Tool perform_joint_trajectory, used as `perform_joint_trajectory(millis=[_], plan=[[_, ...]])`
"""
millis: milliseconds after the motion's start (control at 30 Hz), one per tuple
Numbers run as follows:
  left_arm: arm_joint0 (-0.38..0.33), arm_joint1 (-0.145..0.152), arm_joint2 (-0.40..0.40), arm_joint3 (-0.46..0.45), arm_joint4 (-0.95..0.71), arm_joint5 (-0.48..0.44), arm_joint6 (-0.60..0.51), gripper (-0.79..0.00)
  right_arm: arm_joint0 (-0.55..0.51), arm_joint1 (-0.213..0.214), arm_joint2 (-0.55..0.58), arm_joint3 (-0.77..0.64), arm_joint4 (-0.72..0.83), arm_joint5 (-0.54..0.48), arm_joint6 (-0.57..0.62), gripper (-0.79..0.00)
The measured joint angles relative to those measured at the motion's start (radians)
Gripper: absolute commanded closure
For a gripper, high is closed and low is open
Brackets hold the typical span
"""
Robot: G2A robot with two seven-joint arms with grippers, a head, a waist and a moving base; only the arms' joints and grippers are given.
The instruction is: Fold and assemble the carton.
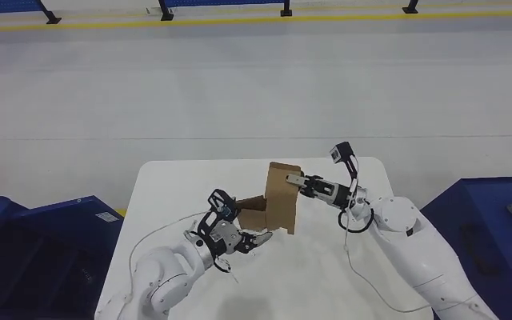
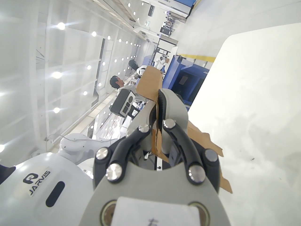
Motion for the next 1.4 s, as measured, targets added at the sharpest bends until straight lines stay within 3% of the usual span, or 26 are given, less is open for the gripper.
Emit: perform_joint_trajectory(millis=[267, 467, 967, 1400], plan=[[0.045, 0.004, 0.016, -0.088, -0.005, -0.039, -0.033, -0.785, 0.002, -0.006, 0.016, 0.009, -0.008, -0.006, -0.019, 0.0], [0.048, 0.007, 0.045, -0.1, -0.016, -0.105, -0.075, -0.785, 0.006, -0.011, 0.018, 0.014, -0.018, -0.012, -0.009, 0.0], [-0.126, -0.032, 0.218, 0.0, -0.063, -0.085, -0.127, -0.785, -0.017, -0.024, -0.011, 0.023, 0.002, -0.019, 0.074, 0.0], [-0.149, -0.041, 0.248, 0.012, -0.068, -0.077, -0.136, -0.785, -0.028, -0.03, 0.01, 0.03, 0.038, -0.018, 0.097, 0.0]])
